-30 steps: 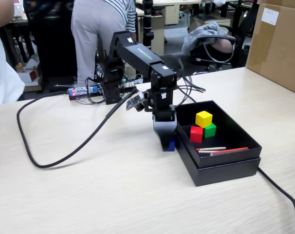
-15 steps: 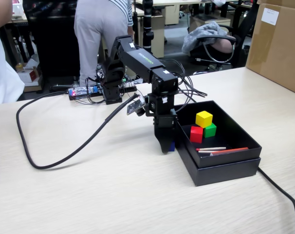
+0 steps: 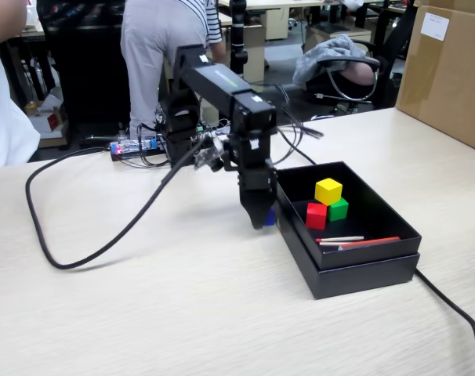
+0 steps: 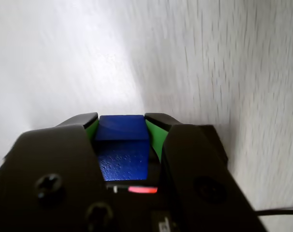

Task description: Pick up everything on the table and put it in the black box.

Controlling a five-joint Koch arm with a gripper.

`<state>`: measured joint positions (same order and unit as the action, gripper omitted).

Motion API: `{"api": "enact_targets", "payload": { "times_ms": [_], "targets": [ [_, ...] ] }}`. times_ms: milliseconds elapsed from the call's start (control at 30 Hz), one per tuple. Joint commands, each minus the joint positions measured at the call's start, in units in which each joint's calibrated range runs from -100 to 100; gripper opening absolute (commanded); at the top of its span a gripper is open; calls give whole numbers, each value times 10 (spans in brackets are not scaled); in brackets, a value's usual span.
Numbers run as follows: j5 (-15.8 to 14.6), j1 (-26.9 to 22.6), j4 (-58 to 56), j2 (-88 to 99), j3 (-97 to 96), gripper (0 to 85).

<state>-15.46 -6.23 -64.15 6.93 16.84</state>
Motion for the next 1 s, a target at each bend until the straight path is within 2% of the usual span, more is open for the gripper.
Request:
{"api": "enact_targets", "payload": {
  "times_ms": [0,133,267,533,900,967],
  "targets": [
    [18,4,6,137,7,173],
    [41,-4,7,211,5,174],
    [53,-41,7,176,67,180],
    [48,-80,25,24,137,184],
    [41,-87,25,-148,194,185],
    [40,-87,25,-167,207,213]
  ]
}}
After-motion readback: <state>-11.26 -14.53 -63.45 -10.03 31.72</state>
